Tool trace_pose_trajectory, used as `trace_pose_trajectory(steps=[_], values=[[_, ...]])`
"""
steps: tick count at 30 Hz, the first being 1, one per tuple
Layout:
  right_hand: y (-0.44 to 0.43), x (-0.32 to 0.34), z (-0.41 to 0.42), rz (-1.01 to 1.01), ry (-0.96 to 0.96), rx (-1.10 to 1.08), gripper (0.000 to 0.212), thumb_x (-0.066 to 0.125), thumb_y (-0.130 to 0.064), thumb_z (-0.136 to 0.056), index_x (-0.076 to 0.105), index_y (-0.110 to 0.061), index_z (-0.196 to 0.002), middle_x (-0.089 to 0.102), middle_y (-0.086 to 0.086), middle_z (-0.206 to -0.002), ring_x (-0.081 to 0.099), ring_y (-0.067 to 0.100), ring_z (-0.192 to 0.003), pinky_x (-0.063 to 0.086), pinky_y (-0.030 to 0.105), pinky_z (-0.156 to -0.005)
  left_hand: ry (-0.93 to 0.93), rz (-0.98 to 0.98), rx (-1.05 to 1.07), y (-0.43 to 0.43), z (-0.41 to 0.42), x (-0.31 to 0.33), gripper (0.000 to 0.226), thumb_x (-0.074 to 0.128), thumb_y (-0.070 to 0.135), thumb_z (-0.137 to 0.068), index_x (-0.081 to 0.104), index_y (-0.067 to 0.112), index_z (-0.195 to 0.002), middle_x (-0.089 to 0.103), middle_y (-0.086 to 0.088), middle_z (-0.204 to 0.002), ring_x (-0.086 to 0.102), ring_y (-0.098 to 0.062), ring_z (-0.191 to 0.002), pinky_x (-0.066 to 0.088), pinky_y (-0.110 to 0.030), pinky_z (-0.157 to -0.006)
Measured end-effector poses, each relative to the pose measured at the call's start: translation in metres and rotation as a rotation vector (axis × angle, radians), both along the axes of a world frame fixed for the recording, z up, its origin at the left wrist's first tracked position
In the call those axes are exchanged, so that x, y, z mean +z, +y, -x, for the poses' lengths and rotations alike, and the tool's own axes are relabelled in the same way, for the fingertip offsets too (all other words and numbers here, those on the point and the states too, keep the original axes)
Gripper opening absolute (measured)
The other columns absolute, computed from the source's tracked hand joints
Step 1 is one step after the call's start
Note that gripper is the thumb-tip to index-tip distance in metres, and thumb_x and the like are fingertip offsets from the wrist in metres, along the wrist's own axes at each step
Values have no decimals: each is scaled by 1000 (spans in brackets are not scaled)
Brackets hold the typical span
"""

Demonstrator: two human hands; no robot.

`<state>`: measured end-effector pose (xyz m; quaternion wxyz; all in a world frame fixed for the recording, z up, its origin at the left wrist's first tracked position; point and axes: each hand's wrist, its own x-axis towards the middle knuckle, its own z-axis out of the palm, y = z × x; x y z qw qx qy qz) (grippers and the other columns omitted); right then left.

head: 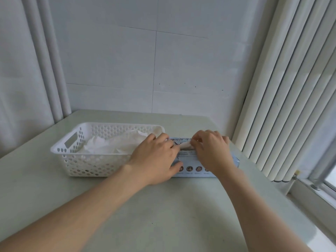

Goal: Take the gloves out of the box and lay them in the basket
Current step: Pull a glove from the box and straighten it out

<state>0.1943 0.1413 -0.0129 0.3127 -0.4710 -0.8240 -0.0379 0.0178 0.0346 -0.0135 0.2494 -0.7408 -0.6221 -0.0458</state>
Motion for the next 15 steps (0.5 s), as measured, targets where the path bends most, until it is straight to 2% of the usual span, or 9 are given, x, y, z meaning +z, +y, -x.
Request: trace_pose_trajectory(steps=[4,8,12,15], values=[[-1,-5,4,-137,-8,5,20,48,-25,-108,67,-23,-103,63,-5,-85,57,25,-80,31,38,-84,3,-2,-12,1,3,-1,62,24,60,-98,69,22,-117,71,4,-111,54,-24,-123,51,-42,-86],[3,-10,5,-289,27,-8,14,57,-12,-103,65,-21,-94,57,-6,-77,50,25,-65,32,38,-81,10,12,-3,0,2,0,69,17,60,-98,69,23,-122,70,5,-115,52,-24,-128,54,-41,-84],[6,-11,4,-456,148,-46,26,46,-19,-101,70,-19,-92,64,-3,-85,53,26,-74,39,42,-84,15,46,13,-2,-1,3,56,30,60,-105,64,25,-133,66,7,-127,43,-23,-138,51,-40,-92],[2,-5,6,-549,247,-28,20,53,-20,-105,68,-14,-93,64,-1,-86,56,28,-78,40,42,-85,25,73,27,-1,-2,6,55,29,59,-107,59,26,-140,64,6,-132,38,-23,-142,50,-40,-94]])
